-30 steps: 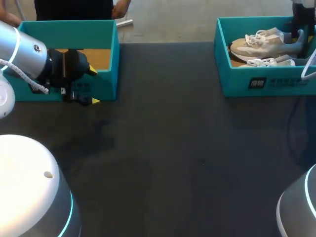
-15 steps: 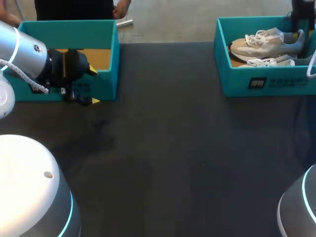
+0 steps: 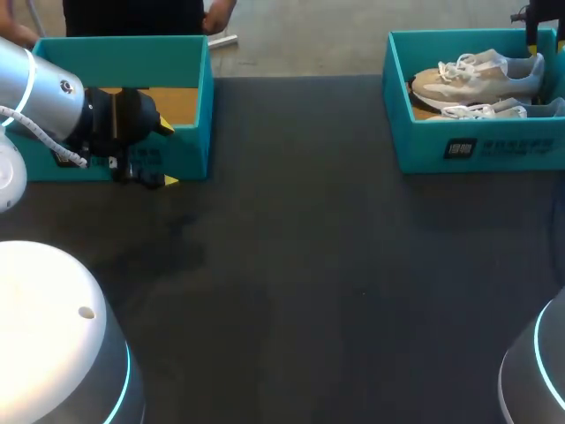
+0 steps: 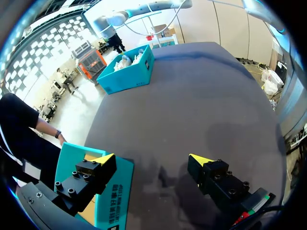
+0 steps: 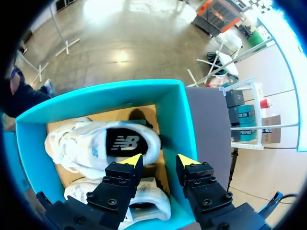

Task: Take the shoe out of the shoebox, open the shoe tongue, remove and reinsert the insole, then place the shoe into the shoebox

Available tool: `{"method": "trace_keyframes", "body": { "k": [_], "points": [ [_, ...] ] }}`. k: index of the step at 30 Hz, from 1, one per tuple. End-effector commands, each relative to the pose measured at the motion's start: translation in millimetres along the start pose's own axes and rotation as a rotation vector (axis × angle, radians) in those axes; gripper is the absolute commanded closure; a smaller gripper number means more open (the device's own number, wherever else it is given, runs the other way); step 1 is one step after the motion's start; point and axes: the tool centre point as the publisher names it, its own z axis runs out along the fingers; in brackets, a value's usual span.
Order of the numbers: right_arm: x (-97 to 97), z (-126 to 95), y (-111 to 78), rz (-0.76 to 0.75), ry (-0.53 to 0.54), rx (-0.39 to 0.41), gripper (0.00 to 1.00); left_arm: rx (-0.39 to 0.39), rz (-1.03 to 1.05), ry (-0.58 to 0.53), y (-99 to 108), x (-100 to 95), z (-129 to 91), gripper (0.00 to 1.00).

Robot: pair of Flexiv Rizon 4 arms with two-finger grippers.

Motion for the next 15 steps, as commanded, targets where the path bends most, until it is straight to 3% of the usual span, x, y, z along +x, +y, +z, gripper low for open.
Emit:
{"method": "trace_keyframes", "body": {
  "k": [1,15],
  "points": [
    [1.9,-14,-20.3,-0.007,-0.001,-0.071,0.55,-0.004,0.001,0.0,0,0.4,0,0.0],
    [22.0,-54,-50.3,-0.076,0.045,-0.112,0.51,-0.004,0.001,0.0,0,0.4,0,0.0]
  ]
}}
